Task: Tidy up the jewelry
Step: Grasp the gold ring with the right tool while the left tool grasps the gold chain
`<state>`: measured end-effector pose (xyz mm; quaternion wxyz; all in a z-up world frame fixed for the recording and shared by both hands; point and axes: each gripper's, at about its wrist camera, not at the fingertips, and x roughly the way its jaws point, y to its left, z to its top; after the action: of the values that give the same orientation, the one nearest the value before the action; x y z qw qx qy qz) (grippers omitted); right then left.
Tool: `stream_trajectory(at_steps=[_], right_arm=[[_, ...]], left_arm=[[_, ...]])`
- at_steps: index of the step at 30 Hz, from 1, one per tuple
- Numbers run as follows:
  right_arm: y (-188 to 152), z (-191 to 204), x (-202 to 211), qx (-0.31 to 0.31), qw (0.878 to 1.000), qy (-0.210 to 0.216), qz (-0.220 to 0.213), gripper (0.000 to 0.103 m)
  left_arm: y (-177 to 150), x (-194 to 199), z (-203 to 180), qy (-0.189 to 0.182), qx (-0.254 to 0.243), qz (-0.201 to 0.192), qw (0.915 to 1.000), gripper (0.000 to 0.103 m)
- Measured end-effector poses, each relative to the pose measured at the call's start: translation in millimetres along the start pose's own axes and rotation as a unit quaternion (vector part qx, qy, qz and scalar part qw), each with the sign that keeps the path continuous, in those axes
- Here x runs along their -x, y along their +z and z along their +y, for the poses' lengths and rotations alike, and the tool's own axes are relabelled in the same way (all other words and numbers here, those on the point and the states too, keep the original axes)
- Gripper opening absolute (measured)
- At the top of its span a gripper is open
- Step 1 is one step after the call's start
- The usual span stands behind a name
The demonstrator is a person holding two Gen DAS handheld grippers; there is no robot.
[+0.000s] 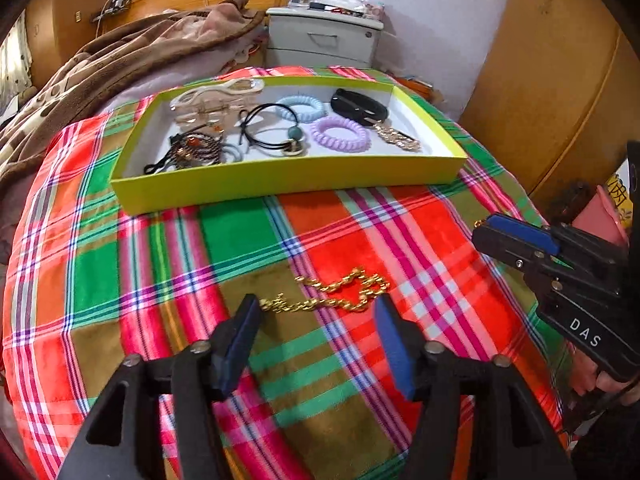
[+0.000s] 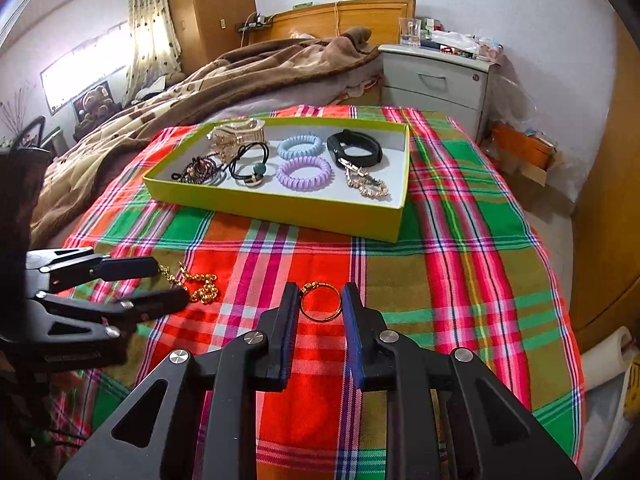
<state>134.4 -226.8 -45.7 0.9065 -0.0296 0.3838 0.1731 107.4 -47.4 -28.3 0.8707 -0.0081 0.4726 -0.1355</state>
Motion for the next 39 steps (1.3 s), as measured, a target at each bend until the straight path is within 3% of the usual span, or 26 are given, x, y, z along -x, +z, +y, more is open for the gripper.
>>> stream_trajectory(at_steps=[7,13,15,20,26,33,35,39], right_arm=[[-0.6,-4.2,3.1,-0.007,1.0,0.004,-0.009,0.023],[-1.2,-7.0,4.6,-0.012,1.0,0.004,-0.012,0.023],[-1.2,-7.8,4.0,-0.012,1.0,0.004,-0.012,0.023],[-1.9,-8.7,3.4,-0.015,1.0,0.007,-0.012,0.023],[-2.0,-8.1,4.3,-0.014,1.0,0.006,-0.013,0.023],[-2.1,-7.7,6.6,-0.014,1.0,0.003,-0.014,0.023],[-2.0,-7.1,7.9,-0.012,1.0,0.002,-0.015,0.023],[-0.5,-6.4,9.8,-0.012,1.0,0.0,-0.017,0.023]], left_arm=[[7.0,-9.9,-13.4,-0.002,-0.026,-0.003,0.9997,0.068],[8.1,-17.1,-28.0,0.038,-0.063,-0.005,0.9973,0.067],[7.7,-15.9,-24.6,0.036,-0.059,-0.008,0.9976,0.062],[8.7,-11.7,-13.0,0.043,-0.047,-0.014,0.9978,0.035],[8.6,-9.7,-5.2,0.046,-0.04,-0.018,0.998,0.018],[8.5,-6.7,1.2,0.038,-0.026,-0.017,0.9988,0.012],[8.8,-4.4,1.0,0.032,-0.025,-0.02,0.999,0.005],[8.3,-0.5,2.0,0.028,-0.024,-0.022,0.9991,0.005]])
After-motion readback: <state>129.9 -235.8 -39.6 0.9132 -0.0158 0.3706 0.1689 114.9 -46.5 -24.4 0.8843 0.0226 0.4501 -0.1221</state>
